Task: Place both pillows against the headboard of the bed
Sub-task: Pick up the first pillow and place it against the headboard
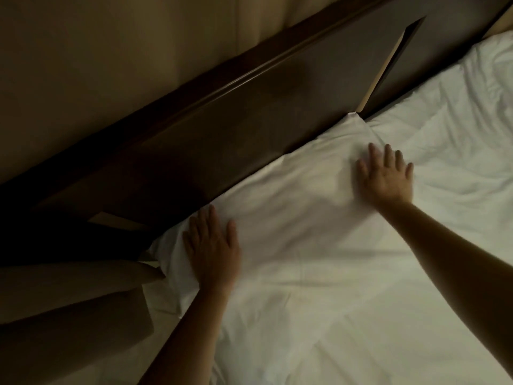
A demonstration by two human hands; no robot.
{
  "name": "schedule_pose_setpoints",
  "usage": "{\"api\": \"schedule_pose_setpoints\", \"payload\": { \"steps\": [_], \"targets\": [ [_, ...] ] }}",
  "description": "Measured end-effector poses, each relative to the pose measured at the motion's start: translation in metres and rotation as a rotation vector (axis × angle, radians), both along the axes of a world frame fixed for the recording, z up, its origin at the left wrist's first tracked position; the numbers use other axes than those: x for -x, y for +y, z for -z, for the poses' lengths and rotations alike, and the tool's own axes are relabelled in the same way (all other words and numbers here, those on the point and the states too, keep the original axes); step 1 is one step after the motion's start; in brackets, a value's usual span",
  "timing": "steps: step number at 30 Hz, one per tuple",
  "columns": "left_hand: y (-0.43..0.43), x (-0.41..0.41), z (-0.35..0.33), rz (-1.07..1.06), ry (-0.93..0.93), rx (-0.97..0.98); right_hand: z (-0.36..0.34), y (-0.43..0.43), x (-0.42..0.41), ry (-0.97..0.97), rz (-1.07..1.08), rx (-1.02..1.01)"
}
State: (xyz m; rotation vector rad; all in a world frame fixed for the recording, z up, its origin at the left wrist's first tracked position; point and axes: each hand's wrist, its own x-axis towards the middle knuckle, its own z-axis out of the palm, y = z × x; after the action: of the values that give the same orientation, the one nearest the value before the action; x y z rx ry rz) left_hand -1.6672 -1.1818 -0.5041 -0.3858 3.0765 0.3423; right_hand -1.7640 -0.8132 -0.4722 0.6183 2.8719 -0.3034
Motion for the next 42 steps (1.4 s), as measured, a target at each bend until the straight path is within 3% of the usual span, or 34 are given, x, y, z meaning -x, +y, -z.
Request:
{"api": "schedule_pose_setpoints", "payload": {
  "steps": [5,8,13,21,23,26,32,36,42],
  "targets": [
    [0.058,-0.052,-0.041,0.193,0.118,-0.089,-0.011,-0.069,-0.078,0.134,-0.442,-0.008],
    [0.069,-0.104,-0.021,0.37,0.066,-0.049,0.011,-0.079,-0.127,0.098,-0.553,-0.024],
    [0.027,-0.147,0.018,0.401,0.03,0.093,0.034,-0.012,-0.158,0.048,-0.324,-0.055],
    [-0.011,-0.18,0.013,0.017,0.003,0.081,0.016,0.034,-0.151,-0.015,0.151,0.072],
    [-0.004,-0.165,-0.002,-0.029,0.008,0.009,0.005,0.016,-0.14,0.062,0.118,0.058],
    [0.013,-0.123,-0.025,0.025,0.069,-0.079,-0.01,-0.03,-0.117,0.117,-0.143,0.049],
    [0.043,-0.05,-0.024,0.284,0.094,-0.004,-0.007,-0.104,-0.069,0.1,-0.381,0.098],
    [0.002,-0.053,0.008,0.236,0.018,0.049,0.023,-0.072,-0.061,-0.008,-0.237,0.098],
    [-0.016,-0.065,0.017,0.137,-0.012,0.04,0.027,-0.031,-0.082,0.01,-0.045,0.048]
  ]
}}
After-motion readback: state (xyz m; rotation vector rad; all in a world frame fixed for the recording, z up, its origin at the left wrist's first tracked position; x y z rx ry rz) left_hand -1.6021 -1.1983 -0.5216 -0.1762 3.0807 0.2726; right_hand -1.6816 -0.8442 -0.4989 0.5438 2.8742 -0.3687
